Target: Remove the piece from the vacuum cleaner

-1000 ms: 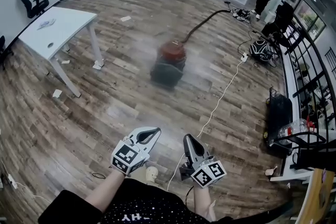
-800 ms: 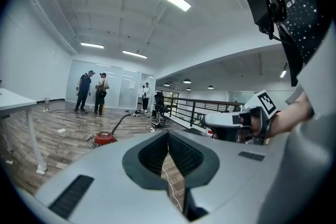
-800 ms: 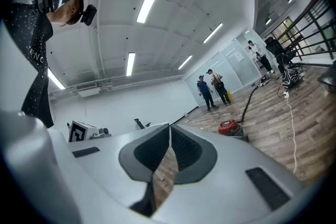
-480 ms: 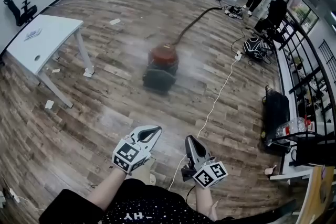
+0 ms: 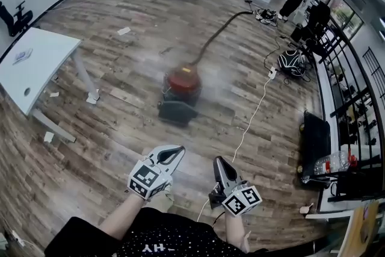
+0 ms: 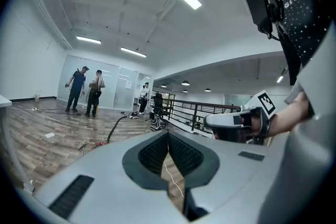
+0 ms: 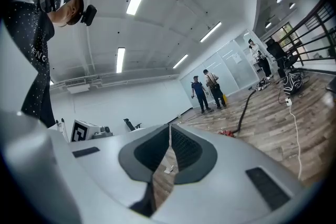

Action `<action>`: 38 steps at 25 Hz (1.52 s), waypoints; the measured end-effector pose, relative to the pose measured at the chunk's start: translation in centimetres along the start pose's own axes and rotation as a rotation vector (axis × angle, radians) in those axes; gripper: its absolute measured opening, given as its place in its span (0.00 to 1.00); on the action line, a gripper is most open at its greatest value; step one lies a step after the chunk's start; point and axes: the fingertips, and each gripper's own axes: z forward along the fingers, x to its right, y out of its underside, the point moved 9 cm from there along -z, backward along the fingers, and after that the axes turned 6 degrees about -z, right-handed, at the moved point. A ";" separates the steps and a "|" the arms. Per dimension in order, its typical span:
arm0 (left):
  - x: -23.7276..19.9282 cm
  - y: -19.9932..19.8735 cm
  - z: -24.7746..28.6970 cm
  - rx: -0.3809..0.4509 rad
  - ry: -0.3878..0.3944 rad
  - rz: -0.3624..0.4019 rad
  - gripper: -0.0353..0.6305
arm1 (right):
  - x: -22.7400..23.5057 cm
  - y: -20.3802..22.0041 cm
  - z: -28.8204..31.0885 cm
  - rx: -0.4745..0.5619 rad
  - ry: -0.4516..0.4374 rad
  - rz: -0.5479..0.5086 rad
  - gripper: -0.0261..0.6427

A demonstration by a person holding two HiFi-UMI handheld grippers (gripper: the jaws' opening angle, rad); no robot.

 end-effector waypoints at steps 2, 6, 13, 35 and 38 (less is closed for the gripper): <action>-2.5 -1.0 1.6 0.007 -0.002 -0.001 0.07 | 1.4 -0.8 2.9 0.005 -0.007 -0.005 0.06; -7.4 -2.9 4.2 0.026 -0.008 -0.005 0.07 | 4.1 -1.9 8.2 0.018 -0.017 -0.008 0.06; -13.0 -4.7 6.7 0.025 -0.003 0.004 0.07 | 6.2 -3.0 13.7 0.047 -0.030 -0.001 0.06; -26.4 2.7 17.7 0.016 -0.073 -0.088 0.07 | 21.9 1.5 24.7 0.000 -0.118 0.068 0.06; -28.6 6.4 19.8 0.027 -0.090 -0.093 0.07 | 25.4 4.9 26.2 0.011 -0.118 0.068 0.06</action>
